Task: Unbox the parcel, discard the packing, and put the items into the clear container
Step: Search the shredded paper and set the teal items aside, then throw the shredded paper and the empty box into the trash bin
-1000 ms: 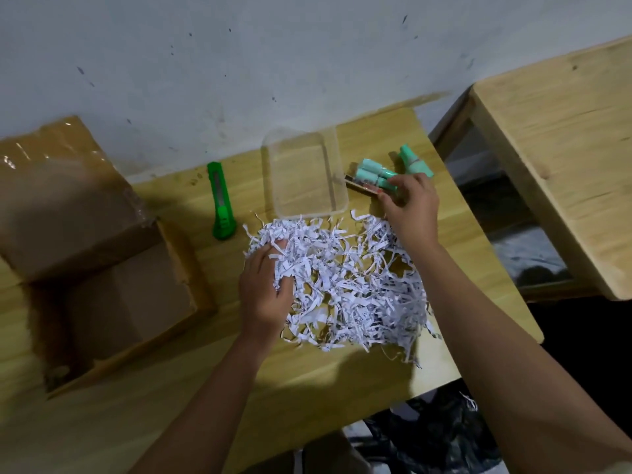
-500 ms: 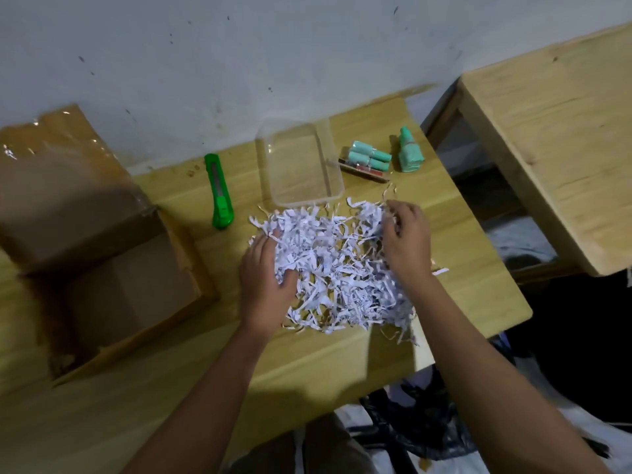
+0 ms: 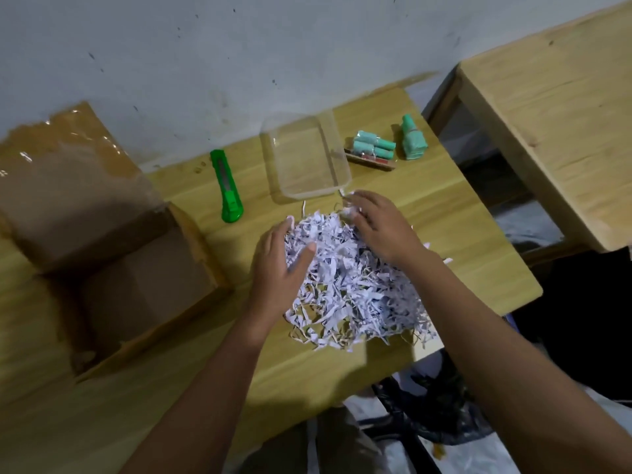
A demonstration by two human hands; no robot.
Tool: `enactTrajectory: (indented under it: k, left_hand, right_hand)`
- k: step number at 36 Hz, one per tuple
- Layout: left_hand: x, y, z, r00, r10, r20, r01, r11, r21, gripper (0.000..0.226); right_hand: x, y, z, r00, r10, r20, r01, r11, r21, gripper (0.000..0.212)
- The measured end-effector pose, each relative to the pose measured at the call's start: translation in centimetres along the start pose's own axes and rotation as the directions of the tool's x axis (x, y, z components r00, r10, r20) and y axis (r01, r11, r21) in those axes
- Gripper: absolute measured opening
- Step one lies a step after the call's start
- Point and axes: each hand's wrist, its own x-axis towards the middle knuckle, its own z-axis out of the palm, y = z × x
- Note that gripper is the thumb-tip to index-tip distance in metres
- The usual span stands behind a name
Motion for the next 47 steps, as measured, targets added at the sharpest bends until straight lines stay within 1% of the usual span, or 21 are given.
enactTrajectory:
  k: [2,4,5,7,9,10,11,13,15,17,20,23,27,30,33,36,38,41,44,45,47]
  left_hand:
    - [0.5,-0.2,0.2,0.999,0.033,0.013,-0.034,0.997,0.071,0.062]
    - [0.7,-0.2,0.3,0.999,0.044,0.007,-0.044,0.995,0.085,0.061]
    - [0.5,-0.2,0.2,0.999,0.044,0.003,-0.045,0.996,0.078,0.061]
    - [0.1,-0.2,0.0,0.998,0.064,-0.008,-0.064,0.995,0.073,0.061]
    - [-0.4,-0.4,-0.3,0.996,0.088,-0.020,-0.086,0.993,0.086,0.061]
    - [-0.6,-0.4,-0.5,0.995,0.094,-0.025,-0.091,0.991,0.096,0.061]
    - [-0.9,-0.5,-0.5,0.995,0.091,-0.026,-0.088,0.991,0.102,0.063]
    - [-1.2,-0.5,-0.5,0.998,0.063,-0.016,-0.061,0.993,0.098,0.068]
    - [-1.5,-0.4,-0.2,0.999,0.032,0.017,-0.034,0.995,0.093,0.074]
    - [-1.5,-0.3,0.1,0.998,0.023,0.067,-0.031,0.992,0.124,0.077]
    - [-1.2,-0.1,0.7,0.990,0.028,0.136,-0.052,0.983,0.175,0.081]
    - [-0.8,0.2,1.6,0.979,0.035,0.201,-0.076,0.977,0.200,0.083]
    - [-0.3,1.0,2.7,0.960,0.078,0.268,-0.136,0.969,0.205,0.073]
    - [-0.1,1.8,3.7,0.945,0.097,0.313,-0.164,0.967,0.194,0.067]
    - [0.2,2.3,4.6,0.945,0.120,0.306,-0.167,0.977,0.133,0.065]
    - [0.5,2.7,5.2,0.953,0.081,0.293,-0.097,0.995,0.038,0.064]
    - [0.5,2.8,5.3,0.950,0.048,0.309,-0.036,0.998,-0.045,0.062]
    - [0.3,3.2,5.3,0.940,-0.031,0.339,0.083,0.986,-0.142,0.046]
    - [-0.1,4.0,5.1,0.932,-0.104,0.348,0.191,0.955,-0.228,0.025]
    - [-0.2,4.2,5.0,0.931,-0.129,0.342,0.230,0.933,-0.275,0.022]
    - [-0.6,4.7,5.1,0.933,-0.163,0.322,0.282,0.886,-0.369,0.029]
  right_hand:
    - [-0.6,-0.2,-0.1,0.998,-0.036,0.045,0.035,0.999,0.033,0.037]
    - [-1.8,-0.4,-0.7,0.997,-0.035,0.064,0.032,0.998,0.046,0.036]
    - [-2.7,-0.3,-1.0,0.999,-0.022,0.042,0.020,0.999,0.044,0.037]
    - [-5.3,-0.2,-1.7,0.997,0.030,-0.073,-0.026,0.998,0.064,0.042]
    - [-8.7,0.0,-2.1,0.975,0.106,-0.196,-0.082,0.988,0.130,0.050]
    - [-10.5,0.0,-2.2,0.961,0.151,-0.233,-0.113,0.979,0.170,0.055]
    - [-12.3,0.1,-2.1,0.948,0.196,-0.250,-0.145,0.968,0.207,0.062]
    - [-15.4,0.3,-1.7,0.931,0.267,-0.247,-0.205,0.946,0.249,0.082]
    - [-17.3,0.8,-0.9,0.925,0.311,-0.216,-0.268,0.941,0.208,0.106]
    - [-18.0,1.4,0.1,0.930,0.324,-0.176,-0.309,0.945,0.110,0.124]
    - [-17.2,1.8,1.0,0.932,0.332,-0.146,-0.335,0.942,-0.001,0.137]
    - [-15.2,1.9,1.0,0.931,0.335,-0.143,-0.343,0.938,-0.039,0.146]
    - [-12.3,1.9,0.6,0.951,0.290,-0.105,-0.291,0.957,0.001,0.148]
    - [-10.4,2.0,0.6,0.977,0.204,-0.061,-0.204,0.979,0.002,0.150]
    - [-9.1,2.0,0.6,0.991,0.125,-0.037,-0.122,0.990,0.073,0.149]
    - [-8.1,1.8,0.5,0.999,0.030,-0.035,-0.023,0.984,0.178,0.145]
    - [-7.6,1.5,0.7,0.999,-0.017,-0.046,0.026,0.977,0.210,0.140]
    - [-7.1,1.4,1.5,0.998,-0.030,-0.053,0.041,0.972,0.231,0.136]
    - [-6.9,1.7,2.4,0.997,-0.020,-0.070,0.036,0.971,0.237,0.132]
    - [-7.1,1.7,2.6,0.997,-0.023,-0.072,0.040,0.969,0.244,0.129]
    - [-7.5,1.4,2.8,0.996,-0.030,-0.081,0.051,0.961,0.271,0.122]
